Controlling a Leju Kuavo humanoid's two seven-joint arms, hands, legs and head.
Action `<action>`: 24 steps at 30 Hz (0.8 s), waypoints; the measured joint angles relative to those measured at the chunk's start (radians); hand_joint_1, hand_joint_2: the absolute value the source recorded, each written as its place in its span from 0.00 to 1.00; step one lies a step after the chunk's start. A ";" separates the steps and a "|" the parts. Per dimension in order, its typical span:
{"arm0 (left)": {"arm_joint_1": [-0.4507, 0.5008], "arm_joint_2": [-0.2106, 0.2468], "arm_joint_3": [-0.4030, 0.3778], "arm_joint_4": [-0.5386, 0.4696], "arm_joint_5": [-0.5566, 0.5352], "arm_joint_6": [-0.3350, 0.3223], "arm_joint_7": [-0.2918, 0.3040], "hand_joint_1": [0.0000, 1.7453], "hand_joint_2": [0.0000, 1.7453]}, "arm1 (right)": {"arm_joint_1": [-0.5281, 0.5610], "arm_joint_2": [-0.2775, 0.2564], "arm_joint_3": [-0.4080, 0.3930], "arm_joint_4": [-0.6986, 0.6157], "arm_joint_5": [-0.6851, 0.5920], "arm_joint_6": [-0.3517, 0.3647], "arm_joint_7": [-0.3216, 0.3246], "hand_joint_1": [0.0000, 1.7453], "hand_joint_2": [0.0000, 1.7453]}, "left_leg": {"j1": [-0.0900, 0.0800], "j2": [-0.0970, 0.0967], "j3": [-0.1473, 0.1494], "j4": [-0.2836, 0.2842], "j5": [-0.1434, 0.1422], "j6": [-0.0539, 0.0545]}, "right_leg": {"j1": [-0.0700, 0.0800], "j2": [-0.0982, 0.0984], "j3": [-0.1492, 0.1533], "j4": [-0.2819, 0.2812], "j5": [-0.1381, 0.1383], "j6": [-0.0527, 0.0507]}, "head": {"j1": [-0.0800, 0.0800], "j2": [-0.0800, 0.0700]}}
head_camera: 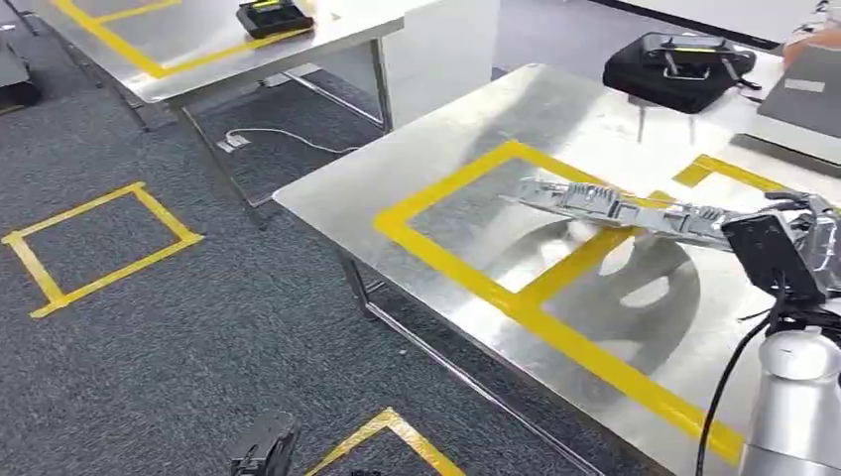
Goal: Take the parts from the cabinet and place them on the table.
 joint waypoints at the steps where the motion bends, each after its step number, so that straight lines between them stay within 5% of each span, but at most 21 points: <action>1: -0.002 0.000 0.000 0.000 -0.002 -0.001 -0.004 0.00 0.00 | 0.000 0.000 -0.012 0.006 0.001 -0.006 0.006 1.00 1.00 | 0.001 0.000 0.022 -0.056 0.045 0.003 | -0.001 0.008 0.000 0.000 0.000 0.001 | 0.000 0.000; 3: -0.004 0.000 0.000 0.000 -0.002 -0.003 -0.012 0.00 0.00 | 0.000 0.000 -0.028 0.012 0.010 -0.013 0.010 1.00 1.00 | 0.003 -0.008 0.097 -0.219 0.129 0.006 | -0.004 0.020 0.002 0.000 0.001 0.008 | 0.000 0.000; 5: -0.007 -0.001 0.000 0.000 -0.002 -0.003 -0.016 0.00 0.00 | -0.001 0.000 -0.043 0.016 0.016 -0.020 0.014 1.00 1.00 | 0.007 -0.022 0.127 -0.290 0.136 0.011 | 0.004 0.028 -0.009 0.010 -0.001 0.019 | 0.000 0.000; 7: -0.006 -0.001 0.000 0.000 -0.006 -0.003 -0.021 0.00 0.00 | 0.002 0.000 -0.060 0.019 0.024 -0.026 0.016 1.00 1.00 | 0.007 -0.023 0.124 -0.295 0.140 0.011 | 0.005 0.025 -0.009 0.005 0.000 0.000 | -0.002 0.000; 14: -0.006 -0.002 0.000 -0.002 -0.005 -0.005 -0.032 0.00 0.00 | 0.003 0.001 -0.103 0.033 0.025 -0.024 0.016 1.00 1.00 | 0.003 -0.026 0.122 -0.295 0.142 0.026 | 0.002 0.020 0.002 -0.015 0.011 0.022 | 0.000 0.000; 15: -0.006 -0.002 0.000 -0.002 -0.005 -0.003 -0.032 0.00 1.00 | 0.003 0.001 -0.106 0.035 0.024 -0.021 0.016 0.00 0.00 | 0.002 -0.025 0.122 -0.294 0.143 0.027 | 0.002 0.020 0.002 -0.017 0.012 0.028 | -0.001 0.000; 22: -0.007 -0.002 0.001 -0.003 -0.023 -0.013 -0.028 0.00 1.00 | -0.004 0.001 -0.127 0.056 0.020 -0.007 0.019 0.00 0.00 | 0.003 -0.025 0.122 -0.295 0.144 0.029 | 0.002 0.021 0.001 -0.017 0.012 0.033 | -0.001 0.000; 23: -0.007 -0.001 0.001 -0.003 -0.022 -0.019 -0.032 0.00 0.00 | -0.004 0.001 -0.133 0.060 0.018 -0.007 0.019 0.00 0.00 | 0.003 -0.025 0.122 -0.295 0.144 0.029 | 0.002 0.021 0.000 -0.016 0.012 0.033 | -0.001 0.000; 24: -0.007 -0.001 0.001 -0.003 -0.016 -0.022 -0.035 0.00 0.00 | -0.003 0.001 -0.136 0.064 0.015 -0.007 0.019 0.00 0.00 | 0.003 -0.025 0.122 -0.295 0.145 0.030 | 0.002 0.021 -0.001 -0.016 0.013 0.033 | -0.001 0.000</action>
